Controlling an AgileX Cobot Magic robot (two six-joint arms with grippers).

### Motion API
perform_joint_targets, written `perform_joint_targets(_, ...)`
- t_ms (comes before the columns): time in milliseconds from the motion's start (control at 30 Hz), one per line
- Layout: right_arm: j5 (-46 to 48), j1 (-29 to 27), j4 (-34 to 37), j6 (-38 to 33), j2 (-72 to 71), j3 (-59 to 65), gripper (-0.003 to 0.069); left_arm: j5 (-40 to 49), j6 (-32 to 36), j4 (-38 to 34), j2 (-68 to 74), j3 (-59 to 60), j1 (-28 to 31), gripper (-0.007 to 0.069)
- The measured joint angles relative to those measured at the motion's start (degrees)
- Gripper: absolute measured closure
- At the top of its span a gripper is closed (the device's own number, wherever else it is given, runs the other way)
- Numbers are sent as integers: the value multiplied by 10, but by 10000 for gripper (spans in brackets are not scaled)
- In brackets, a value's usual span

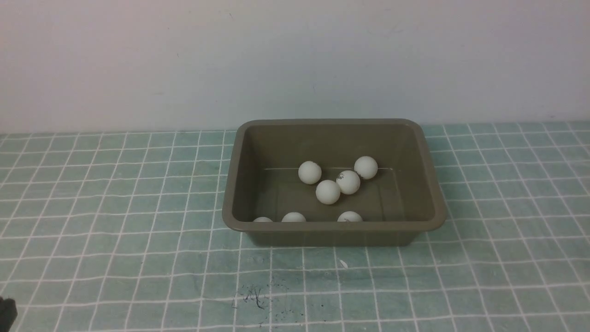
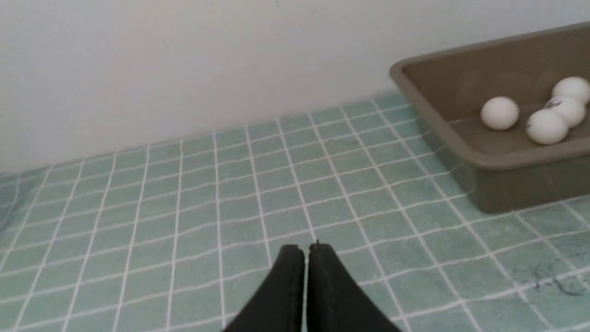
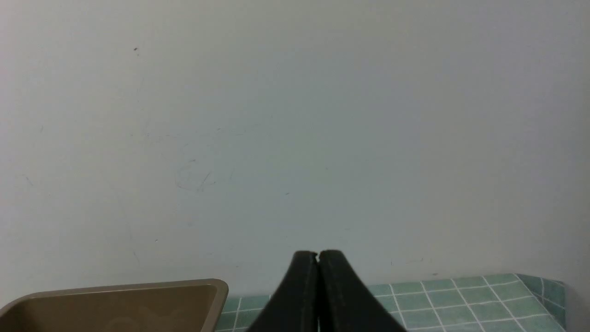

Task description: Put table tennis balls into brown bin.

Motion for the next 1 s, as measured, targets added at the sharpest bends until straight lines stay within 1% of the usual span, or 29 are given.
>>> perform_joint_targets(167, -1, 0, 0, 0, 0, 1, 673, -6, 1, 2, -11, 91, 11, 629)
perform_joint_targets(200, -1, 0, 0, 0, 0, 1, 673, -24, 1, 2, -11, 95, 11, 629)
perform_joint_targets(367, -1, 0, 0, 0, 0, 1, 673, -62, 1, 1, -11, 101, 12, 629)
perform_joint_targets(1000, -1, 0, 0, 0, 0, 1, 673, -68, 1, 0, -11, 102, 12, 629)
